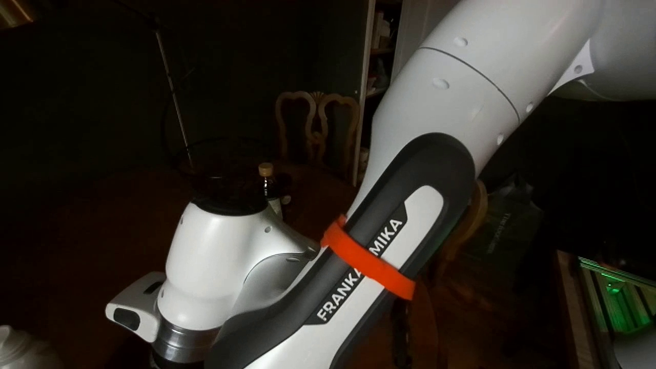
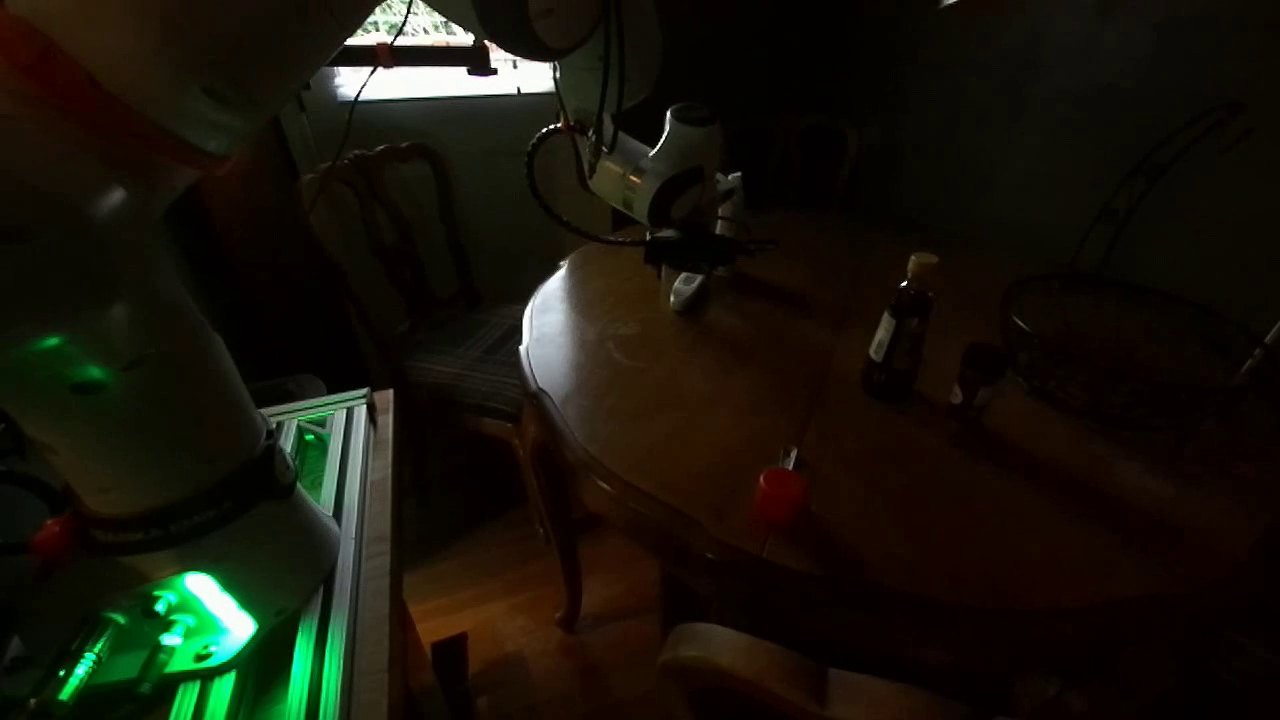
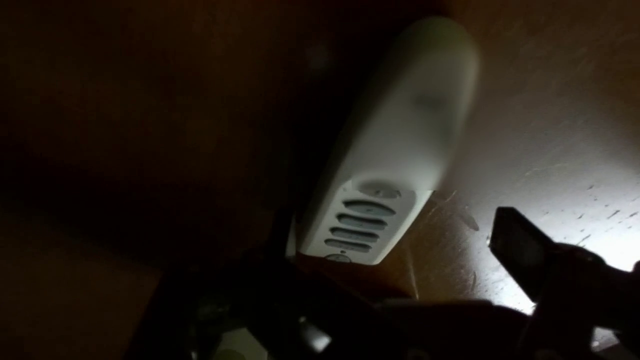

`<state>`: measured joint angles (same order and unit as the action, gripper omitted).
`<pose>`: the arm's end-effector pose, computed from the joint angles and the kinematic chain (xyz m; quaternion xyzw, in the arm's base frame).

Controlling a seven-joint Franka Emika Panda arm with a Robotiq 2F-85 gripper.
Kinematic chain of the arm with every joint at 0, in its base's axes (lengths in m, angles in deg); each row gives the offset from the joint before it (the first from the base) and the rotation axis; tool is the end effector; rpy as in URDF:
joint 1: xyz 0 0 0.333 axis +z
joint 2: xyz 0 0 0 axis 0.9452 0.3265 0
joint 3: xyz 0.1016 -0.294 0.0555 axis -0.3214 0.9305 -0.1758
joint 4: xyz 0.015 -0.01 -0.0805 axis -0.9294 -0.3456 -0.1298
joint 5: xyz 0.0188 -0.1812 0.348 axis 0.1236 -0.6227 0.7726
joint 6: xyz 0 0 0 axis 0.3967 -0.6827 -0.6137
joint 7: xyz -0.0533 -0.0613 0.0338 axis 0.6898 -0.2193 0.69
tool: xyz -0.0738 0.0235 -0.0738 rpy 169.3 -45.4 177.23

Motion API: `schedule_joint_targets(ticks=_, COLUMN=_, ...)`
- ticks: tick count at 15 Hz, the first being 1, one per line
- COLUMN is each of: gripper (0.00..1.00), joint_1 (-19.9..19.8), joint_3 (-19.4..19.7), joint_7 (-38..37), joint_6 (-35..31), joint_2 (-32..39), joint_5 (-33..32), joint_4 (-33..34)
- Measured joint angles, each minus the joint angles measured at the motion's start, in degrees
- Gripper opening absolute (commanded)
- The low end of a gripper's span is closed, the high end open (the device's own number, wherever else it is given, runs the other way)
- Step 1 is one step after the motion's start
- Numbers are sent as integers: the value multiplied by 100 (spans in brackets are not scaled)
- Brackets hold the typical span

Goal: Rotate the white remote control.

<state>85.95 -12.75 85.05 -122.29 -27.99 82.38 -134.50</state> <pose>0.5996 0.3813 0.1495 -0.8165 -0.5377 -0.1832 0.1033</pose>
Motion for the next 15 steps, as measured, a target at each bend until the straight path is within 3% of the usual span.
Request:
schedule_joint_targets(ticks=1, gripper=74, joint_1=47, joint_3=36, joint_7=-64, joint_6=46, joint_2=52, joint_5=-59, joint_4=72)
schedule_joint_targets(ticks=4, gripper=49, joint_1=143, joint_3=111, joint_7=-211, joint_6=176, joint_2=165, joint_5=-186, joint_4=250)
schedule_joint_targets(ticks=7, gripper=30, joint_1=189, joint_3=162, joint_7=-312, joint_6=281, joint_2=212, joint_5=-285, joint_4=370)
schedule_joint_targets(ticks=12, gripper=30, joint_1=76, joint_3=1, joint_7=-191, joint_6=413, joint_2=122, joint_5=-362, joint_4=445)
schedule_joint_targets(ticks=15, gripper=30, joint_1=-284, joint_3=-378, joint_7=572, joint_6=1116, joint_2=-209, joint_5=-406, joint_4=421)
